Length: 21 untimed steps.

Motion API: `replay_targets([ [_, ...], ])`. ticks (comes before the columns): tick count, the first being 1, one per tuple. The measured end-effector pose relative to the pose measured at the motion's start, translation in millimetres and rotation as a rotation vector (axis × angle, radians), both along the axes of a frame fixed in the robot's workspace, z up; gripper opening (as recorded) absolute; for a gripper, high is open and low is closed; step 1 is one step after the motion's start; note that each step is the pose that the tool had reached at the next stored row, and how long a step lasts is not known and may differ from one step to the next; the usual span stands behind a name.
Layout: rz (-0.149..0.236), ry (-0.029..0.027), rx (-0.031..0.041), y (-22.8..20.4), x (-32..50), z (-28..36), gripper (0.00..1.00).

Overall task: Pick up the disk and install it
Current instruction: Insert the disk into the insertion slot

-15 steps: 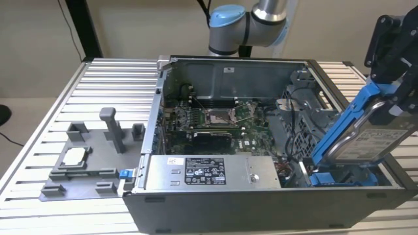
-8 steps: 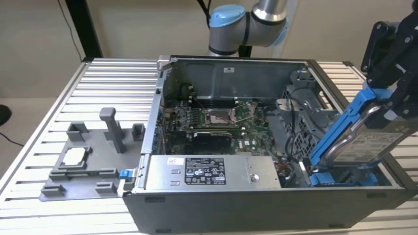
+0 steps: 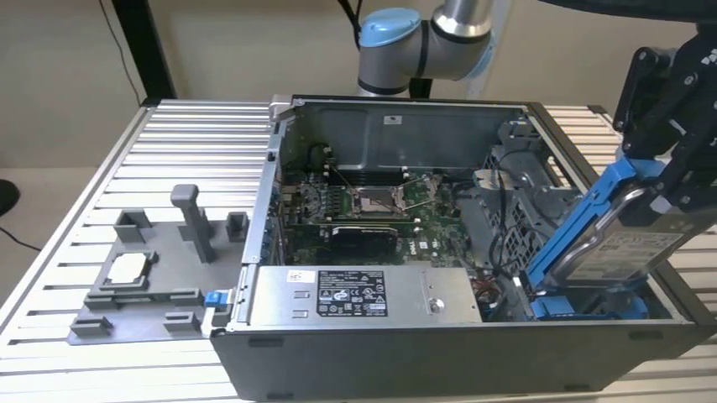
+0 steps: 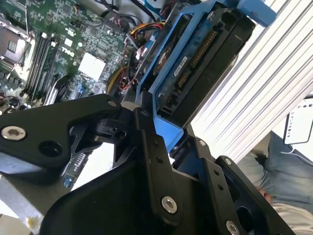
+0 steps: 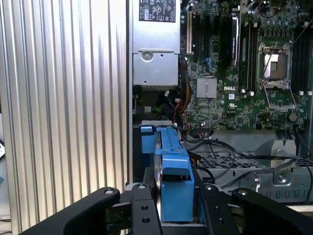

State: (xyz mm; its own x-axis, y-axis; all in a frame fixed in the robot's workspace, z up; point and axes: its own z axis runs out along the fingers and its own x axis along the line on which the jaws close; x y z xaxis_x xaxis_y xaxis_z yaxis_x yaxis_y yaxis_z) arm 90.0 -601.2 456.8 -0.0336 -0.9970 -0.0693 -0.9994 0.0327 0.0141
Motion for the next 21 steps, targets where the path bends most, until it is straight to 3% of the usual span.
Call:
replay_targets([
  [11, -0.001, 0.0000, 0.0140, -1.0, 0.0, -10.2, 0.00],
  [21, -0.022, -0.0003, 0.0181, -1.8, 0.4, -17.5, 0.00],
])
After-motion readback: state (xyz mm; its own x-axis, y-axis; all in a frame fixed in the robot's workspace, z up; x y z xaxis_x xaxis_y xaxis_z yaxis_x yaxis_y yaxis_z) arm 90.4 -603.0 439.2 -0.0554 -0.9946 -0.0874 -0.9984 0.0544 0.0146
